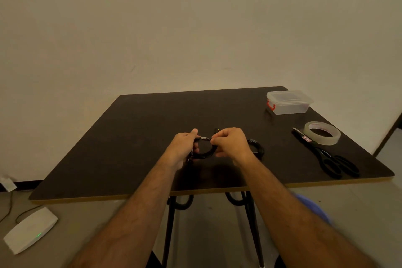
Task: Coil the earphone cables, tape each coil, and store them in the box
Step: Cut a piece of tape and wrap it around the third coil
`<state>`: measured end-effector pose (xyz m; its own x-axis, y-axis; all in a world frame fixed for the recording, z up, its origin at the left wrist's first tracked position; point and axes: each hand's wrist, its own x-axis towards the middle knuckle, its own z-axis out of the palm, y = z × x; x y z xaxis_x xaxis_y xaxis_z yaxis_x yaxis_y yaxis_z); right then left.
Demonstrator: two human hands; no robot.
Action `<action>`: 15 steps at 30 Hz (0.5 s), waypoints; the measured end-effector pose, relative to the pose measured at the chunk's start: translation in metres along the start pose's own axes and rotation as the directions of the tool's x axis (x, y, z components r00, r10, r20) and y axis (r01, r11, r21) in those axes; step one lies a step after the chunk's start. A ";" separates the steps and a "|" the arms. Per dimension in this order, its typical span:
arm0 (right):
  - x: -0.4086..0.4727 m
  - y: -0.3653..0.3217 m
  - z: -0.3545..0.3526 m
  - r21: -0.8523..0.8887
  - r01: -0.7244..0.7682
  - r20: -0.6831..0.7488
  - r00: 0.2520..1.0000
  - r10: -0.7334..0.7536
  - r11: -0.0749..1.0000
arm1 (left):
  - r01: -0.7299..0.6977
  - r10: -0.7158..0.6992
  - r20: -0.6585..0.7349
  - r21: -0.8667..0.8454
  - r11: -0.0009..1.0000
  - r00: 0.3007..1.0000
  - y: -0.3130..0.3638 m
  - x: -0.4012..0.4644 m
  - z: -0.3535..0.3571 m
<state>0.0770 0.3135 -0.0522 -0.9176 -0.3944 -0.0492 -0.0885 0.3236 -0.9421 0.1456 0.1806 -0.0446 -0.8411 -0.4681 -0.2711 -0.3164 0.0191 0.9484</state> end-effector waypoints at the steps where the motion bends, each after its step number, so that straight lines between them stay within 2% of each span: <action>1: 0.004 0.002 0.002 -0.040 -0.001 -0.026 1.000 0.000 0.999 | 0.018 -0.018 -0.002 -0.028 0.999 1.000 0.000 0.003 0.000; 3: 0.011 0.007 0.006 -0.141 -0.010 -0.074 0.997 0.000 0.990 | 0.015 -0.015 -0.014 -0.010 1.000 1.000 -0.003 0.010 0.001; 6: 0.022 0.013 0.011 -0.286 0.003 -0.113 0.993 -0.037 0.958 | -0.036 0.047 -0.054 0.202 0.979 0.997 -0.009 0.023 0.001; 9: 0.029 0.015 0.016 -0.365 0.027 -0.121 0.990 -0.076 0.930 | -0.056 0.099 -0.082 0.412 0.909 0.992 -0.012 0.034 -0.001; 15: 0.034 0.019 0.024 -0.525 0.057 -0.130 0.981 -0.145 0.849 | -0.057 0.183 -0.130 0.645 0.762 0.974 -0.020 0.044 0.000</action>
<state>0.0532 0.2851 -0.0802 -0.9374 -0.3223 0.1318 -0.3304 0.7040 -0.6287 0.1148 0.1597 -0.0758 -0.8206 -0.5674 -0.0688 -0.4757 0.6114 0.6324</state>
